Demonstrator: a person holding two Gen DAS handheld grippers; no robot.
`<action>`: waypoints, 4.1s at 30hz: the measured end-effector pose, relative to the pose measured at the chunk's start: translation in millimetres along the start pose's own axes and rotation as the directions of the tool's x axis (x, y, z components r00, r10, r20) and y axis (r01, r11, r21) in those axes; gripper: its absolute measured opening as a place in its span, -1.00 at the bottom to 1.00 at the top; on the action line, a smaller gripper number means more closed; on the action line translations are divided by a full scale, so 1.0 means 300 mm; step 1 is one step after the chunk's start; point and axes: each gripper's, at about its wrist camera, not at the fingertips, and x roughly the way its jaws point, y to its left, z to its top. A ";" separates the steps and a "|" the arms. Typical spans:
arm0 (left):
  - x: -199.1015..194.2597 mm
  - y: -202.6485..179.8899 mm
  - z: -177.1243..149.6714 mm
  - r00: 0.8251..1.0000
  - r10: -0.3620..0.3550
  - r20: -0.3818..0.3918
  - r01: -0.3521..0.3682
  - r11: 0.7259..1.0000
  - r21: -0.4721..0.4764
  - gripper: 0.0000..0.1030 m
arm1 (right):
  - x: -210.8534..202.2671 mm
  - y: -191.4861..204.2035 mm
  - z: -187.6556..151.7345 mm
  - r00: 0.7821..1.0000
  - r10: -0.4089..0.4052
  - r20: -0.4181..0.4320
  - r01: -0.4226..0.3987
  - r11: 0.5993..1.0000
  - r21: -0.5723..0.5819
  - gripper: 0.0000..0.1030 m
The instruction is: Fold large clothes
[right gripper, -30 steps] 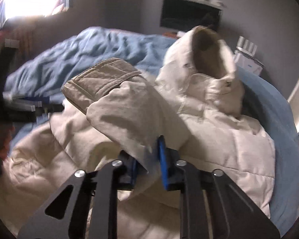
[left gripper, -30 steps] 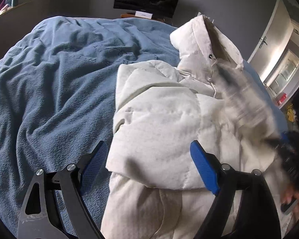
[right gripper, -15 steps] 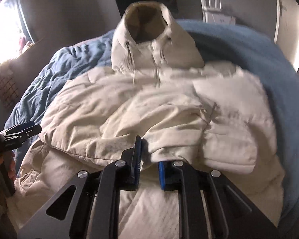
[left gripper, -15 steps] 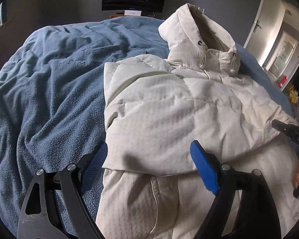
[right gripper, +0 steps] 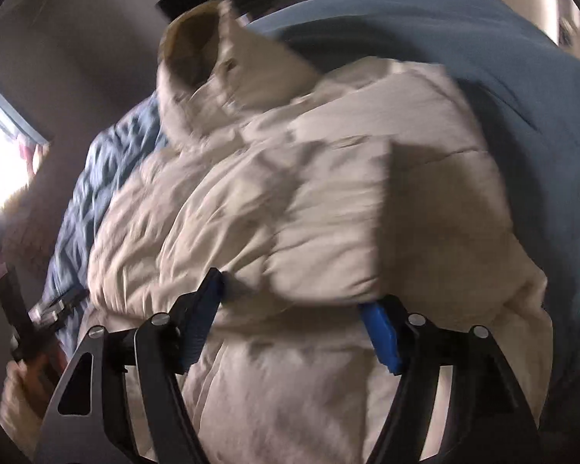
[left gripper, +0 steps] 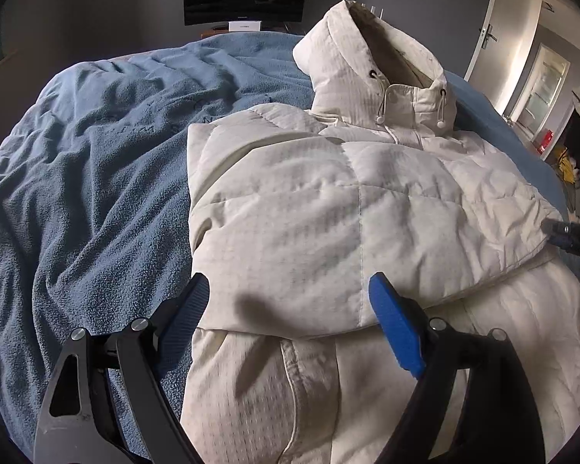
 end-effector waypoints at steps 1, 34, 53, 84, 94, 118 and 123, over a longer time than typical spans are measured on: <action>0.001 -0.002 0.000 1.000 0.000 -0.001 0.000 1.000 0.001 0.58 | 0.000 -0.021 0.008 1.000 0.010 0.006 -0.010 1.000 0.030 0.32; 0.023 -0.064 -0.018 0.999 0.021 -0.031 -0.018 0.996 0.085 0.58 | -0.090 -0.082 0.010 0.963 -0.237 0.129 0.247 0.966 -0.074 0.18; 0.096 -0.204 0.235 0.999 -0.036 0.040 0.034 0.997 0.064 0.80 | 0.051 0.131 0.142 0.955 -0.244 0.169 0.287 0.903 -0.319 0.78; 0.316 -0.187 0.091 0.999 -0.032 0.009 0.031 0.996 0.078 0.89 | 0.381 0.330 0.747 0.962 -0.142 0.234 0.200 0.948 -0.248 0.74; 0.286 -0.192 0.116 0.999 -0.003 0.041 0.000 0.997 0.071 0.84 | 0.397 0.306 0.693 0.953 -0.079 0.292 0.181 0.923 -0.339 -0.72; 0.010 -0.138 0.299 0.929 0.021 0.369 -0.042 0.998 0.047 0.73 | 0.256 0.177 0.157 0.957 0.019 0.289 0.200 0.681 -0.705 -0.84; -0.009 -0.175 0.291 0.928 0.046 0.369 -0.101 0.986 0.132 -0.65 | 0.257 0.177 0.133 0.959 -0.006 0.283 0.212 0.677 -0.704 -0.83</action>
